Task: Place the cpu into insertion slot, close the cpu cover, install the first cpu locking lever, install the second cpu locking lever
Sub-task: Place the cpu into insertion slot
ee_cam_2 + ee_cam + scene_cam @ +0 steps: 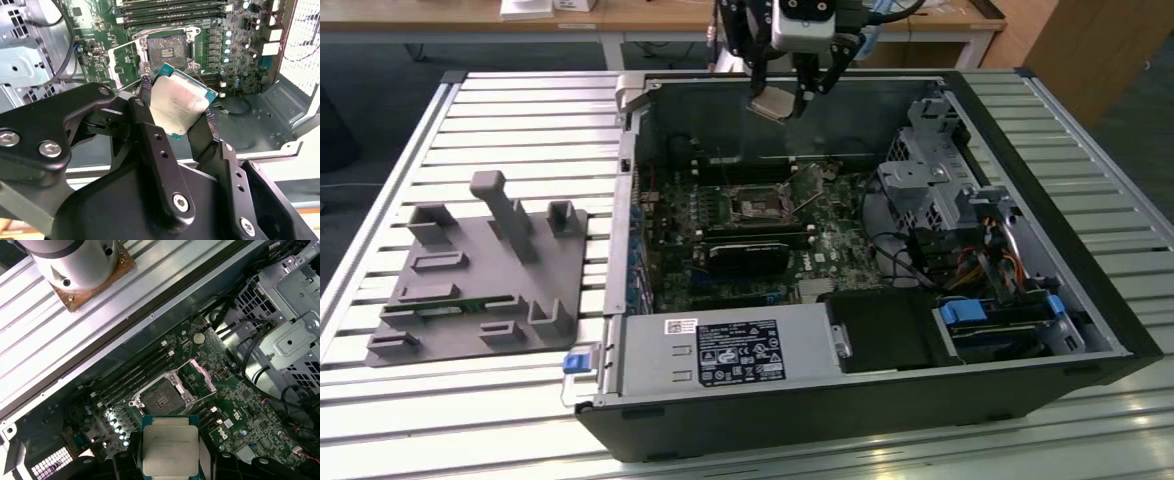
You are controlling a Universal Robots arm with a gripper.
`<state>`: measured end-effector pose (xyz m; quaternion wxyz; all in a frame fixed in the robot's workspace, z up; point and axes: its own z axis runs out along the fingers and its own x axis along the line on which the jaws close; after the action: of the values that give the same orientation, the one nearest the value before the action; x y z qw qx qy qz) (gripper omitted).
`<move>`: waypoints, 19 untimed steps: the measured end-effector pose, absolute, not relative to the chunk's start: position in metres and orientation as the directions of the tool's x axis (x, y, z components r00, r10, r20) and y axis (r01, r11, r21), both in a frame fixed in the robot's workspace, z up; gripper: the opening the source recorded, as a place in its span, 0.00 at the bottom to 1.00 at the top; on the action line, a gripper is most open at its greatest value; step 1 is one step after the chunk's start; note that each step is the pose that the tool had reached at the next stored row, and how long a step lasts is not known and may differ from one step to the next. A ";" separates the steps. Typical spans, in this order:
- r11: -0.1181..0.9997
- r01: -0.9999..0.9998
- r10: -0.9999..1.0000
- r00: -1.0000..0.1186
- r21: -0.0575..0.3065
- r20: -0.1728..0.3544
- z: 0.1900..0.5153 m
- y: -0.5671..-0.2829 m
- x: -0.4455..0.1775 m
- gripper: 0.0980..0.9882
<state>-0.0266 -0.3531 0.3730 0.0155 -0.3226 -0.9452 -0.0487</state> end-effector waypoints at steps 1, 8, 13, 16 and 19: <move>0.780 0.620 0.617 -0.785 0.082 0.061 0.373 -0.353 -0.027 0.50; 0.724 0.684 0.682 -0.729 0.082 0.060 0.372 -0.353 -0.028 0.50; 0.683 0.726 0.723 -0.688 0.082 0.060 0.372 -0.353 -0.028 0.50; 0.655 0.752 0.750 -0.659 0.082 0.060 0.372 -0.353 -0.028 0.50; 0.626 0.775 0.773 -0.631 0.082 0.060 0.372 -0.353 -0.028 0.50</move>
<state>-0.0284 -0.3531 0.3717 0.0096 -0.4294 -0.9017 -0.0498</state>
